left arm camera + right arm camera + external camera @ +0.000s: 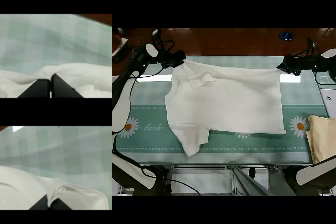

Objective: Fold the shirts.

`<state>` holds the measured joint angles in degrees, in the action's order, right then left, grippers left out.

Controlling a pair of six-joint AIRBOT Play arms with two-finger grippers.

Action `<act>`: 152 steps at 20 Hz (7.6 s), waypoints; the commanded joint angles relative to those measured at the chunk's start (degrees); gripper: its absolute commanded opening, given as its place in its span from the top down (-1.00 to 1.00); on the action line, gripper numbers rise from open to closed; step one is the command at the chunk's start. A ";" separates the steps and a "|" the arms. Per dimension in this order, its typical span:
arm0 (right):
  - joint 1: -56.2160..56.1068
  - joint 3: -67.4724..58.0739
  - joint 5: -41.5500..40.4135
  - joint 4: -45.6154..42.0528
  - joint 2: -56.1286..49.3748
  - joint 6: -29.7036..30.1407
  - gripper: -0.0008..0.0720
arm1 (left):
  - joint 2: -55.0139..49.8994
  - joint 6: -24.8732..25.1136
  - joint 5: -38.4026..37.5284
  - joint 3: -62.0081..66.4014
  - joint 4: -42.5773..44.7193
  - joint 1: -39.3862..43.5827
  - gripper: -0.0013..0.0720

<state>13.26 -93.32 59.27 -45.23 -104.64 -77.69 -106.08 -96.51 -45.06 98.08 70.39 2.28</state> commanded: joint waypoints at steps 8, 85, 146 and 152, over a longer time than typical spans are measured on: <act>4.00 -1.25 22.51 -11.39 2.01 -0.92 0.90 | -3.19 17.49 -37.16 6.12 -4.35 -6.58 0.91; 2.84 26.73 3.72 -3.06 18.84 -1.79 0.90 | 5.57 16.37 -23.71 -12.31 -23.93 -10.34 0.91; -2.36 42.91 14.88 -3.98 71.60 -9.35 0.91 | 1.14 5.70 -18.03 1.79 -25.33 30.51 0.91; -27.85 34.01 -3.67 -0.48 46.95 -8.63 0.90 | 34.10 16.44 -19.76 -19.80 -22.82 8.46 0.91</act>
<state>-4.23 -54.26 64.20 -47.68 -46.30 -86.96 -86.46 -85.19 -63.70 88.29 46.04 20.10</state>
